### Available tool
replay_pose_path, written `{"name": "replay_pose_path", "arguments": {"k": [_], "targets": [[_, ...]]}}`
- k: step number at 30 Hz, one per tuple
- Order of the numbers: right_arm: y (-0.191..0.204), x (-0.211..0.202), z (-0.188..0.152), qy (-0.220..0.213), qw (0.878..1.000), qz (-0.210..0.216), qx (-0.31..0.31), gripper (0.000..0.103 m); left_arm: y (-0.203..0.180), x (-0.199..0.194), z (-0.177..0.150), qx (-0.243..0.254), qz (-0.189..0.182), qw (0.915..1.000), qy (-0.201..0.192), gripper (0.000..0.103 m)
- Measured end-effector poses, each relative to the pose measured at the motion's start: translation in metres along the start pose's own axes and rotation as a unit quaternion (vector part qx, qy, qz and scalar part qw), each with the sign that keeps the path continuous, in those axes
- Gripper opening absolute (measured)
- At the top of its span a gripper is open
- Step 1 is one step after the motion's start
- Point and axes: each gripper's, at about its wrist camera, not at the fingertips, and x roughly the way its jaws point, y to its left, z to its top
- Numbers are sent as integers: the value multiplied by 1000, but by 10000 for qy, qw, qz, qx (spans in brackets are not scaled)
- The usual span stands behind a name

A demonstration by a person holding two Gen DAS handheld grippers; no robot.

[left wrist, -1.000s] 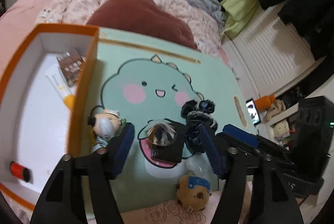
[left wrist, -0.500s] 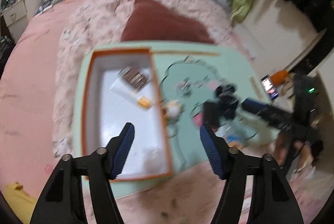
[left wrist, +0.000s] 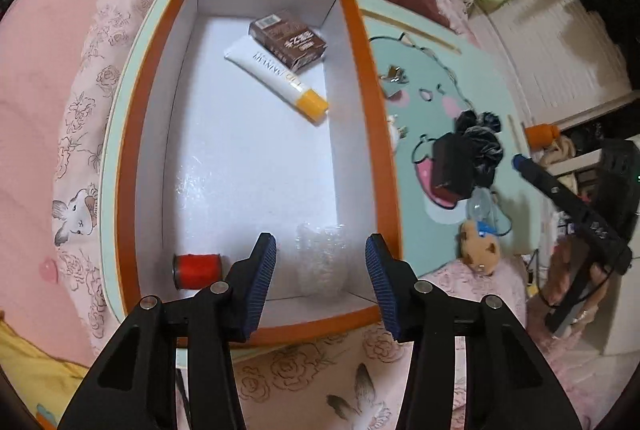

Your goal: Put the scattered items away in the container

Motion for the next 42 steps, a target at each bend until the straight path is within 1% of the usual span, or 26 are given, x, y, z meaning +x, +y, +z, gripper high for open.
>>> {"name": "replay_pose_path", "arguments": {"k": [2,4,6,7,8,9,11,12,15,16,19,21,22,23,25,27,31,33,34,35,36,37,38,39,41,42], "targets": [[0,0,0,4,10000,5,0,52,-1,11,1,44,177,9998,120,48],[0,1,0,12,10000,2,1,52,-1,21,3,62,129,9997,177,48],[0,1,0,24,10000,4,5,52,-2,23,4,37,96,9999,116,46],[0,1,0,27,10000,0,5,52,-3,23,4,78,117,9999,85,38],[-1,1,0,26,10000,4,7,52,-4,24,3,97,-2,9999,88,25],[-1,1,1,25,10000,13,10,52,-6,24,2,92,-103,9999,88,22],[-1,1,1,25,10000,22,17,53,-5,20,4,81,-14,10000,15,21],[-1,1,0,19,10000,29,26,53,-4,15,6,49,-25,10000,-61,21],[-3,0,1,-4,10000,45,63,53,0,-4,11,-36,-325,9991,-264,21],[-3,-1,2,-11,10000,54,74,53,0,-14,12,-26,-354,9986,-384,21],[-4,-4,3,-49,9999,60,92,53,-10,-52,13,67,-278,9955,-898,21],[-6,-5,3,-77,9999,60,110,53,-25,-70,14,209,-535,9923,-1095,22],[-6,-6,3,-87,9999,58,116,53,-33,-74,15,293,-667,9911,-1115,22],[-6,-6,3,-92,9999,57,118,53,-42,-74,15,391,-745,9902,-1115,22],[-7,-7,4,-99,9998,62,132,53,-60,-67,16,578,-779,9896,-1060,22],[-8,-8,4,-104,9998,64,140,53,-79,-46,20,727,-834,9902,-847,22],[-10,-10,4,-118,9998,57,155,53,-104,-12,29,713,-947,9915,-535,23],[-11,-11,4,-132,9998,46,169,53,-112,-5,34,672,-1027,9910,-536,24],[-12,-12,4,-136,9997,43,173,53,-115,-3,37,657,-997,9909,-615,27],[-13,-13,4,-141,9997,46,180,53,-117,-4,40,619,-922,9911,-730,34],[-13,-14,4,-146,9997,51,185,53,-117,-6,40,568,-854,9913,-825,38],[-14,-14,3,-152,9997,55,183,53,-115,-9,39,460,-818,9913,-920,52],[-14,-15,3,-161,9997,57,172,53,-110,-13,38,322,-858,9907,-1010,68],[-15,-16,3,-173,9997,57,167,53,-106,-15,36,225,-939,9894,-1083,72],[-16,-17,3,-190,9996,57,178,53,-95,-27,29,96,-1145,9845,-1328,73],[-16,-18,4,-194,9996,61,186,53,-87,-36,22,63,-1209,9808,-1528,73]]}}
